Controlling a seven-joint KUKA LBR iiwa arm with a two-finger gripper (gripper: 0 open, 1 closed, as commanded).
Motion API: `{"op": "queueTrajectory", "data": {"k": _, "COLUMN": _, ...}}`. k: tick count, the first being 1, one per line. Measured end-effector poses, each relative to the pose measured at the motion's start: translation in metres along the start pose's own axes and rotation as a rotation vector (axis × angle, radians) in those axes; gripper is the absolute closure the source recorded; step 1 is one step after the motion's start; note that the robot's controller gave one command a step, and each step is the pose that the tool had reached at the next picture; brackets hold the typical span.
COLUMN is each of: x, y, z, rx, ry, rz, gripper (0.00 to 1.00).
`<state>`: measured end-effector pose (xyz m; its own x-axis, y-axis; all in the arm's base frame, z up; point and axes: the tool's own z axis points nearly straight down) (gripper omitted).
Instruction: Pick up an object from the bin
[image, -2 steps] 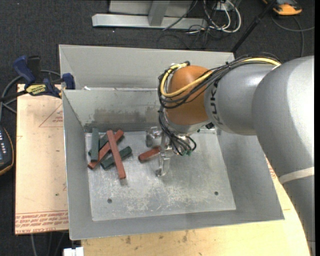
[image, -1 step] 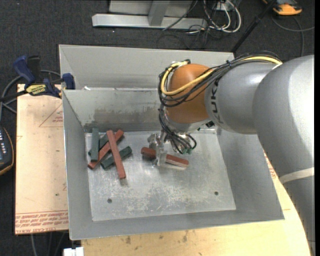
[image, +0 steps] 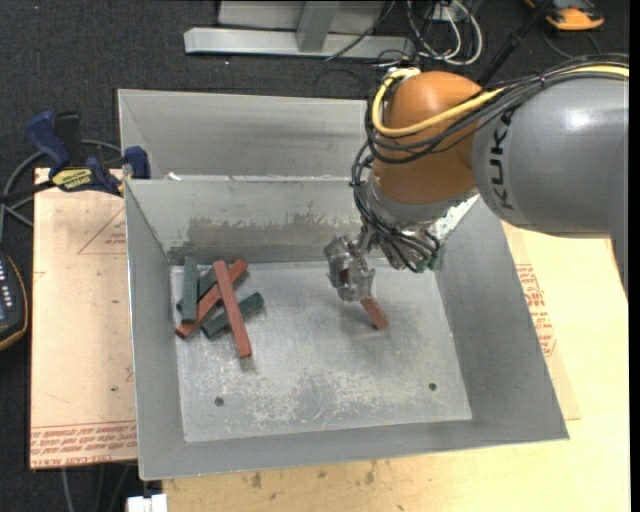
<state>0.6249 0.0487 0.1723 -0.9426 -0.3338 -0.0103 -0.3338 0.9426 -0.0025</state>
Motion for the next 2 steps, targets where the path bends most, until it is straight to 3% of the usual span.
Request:
{"op": "queueTrajectory", "data": {"k": 1, "x": 0.027, "y": -0.129, "z": -0.036, "rx": 0.002, "ry": 0.005, "rz": -0.233, "gripper": 1.0}}
{"op": "queueTrajectory", "data": {"k": 2, "x": 0.043, "y": -0.114, "z": 0.031, "rx": -0.006, "ry": 0.012, "rz": 0.003, "gripper": 1.0}}
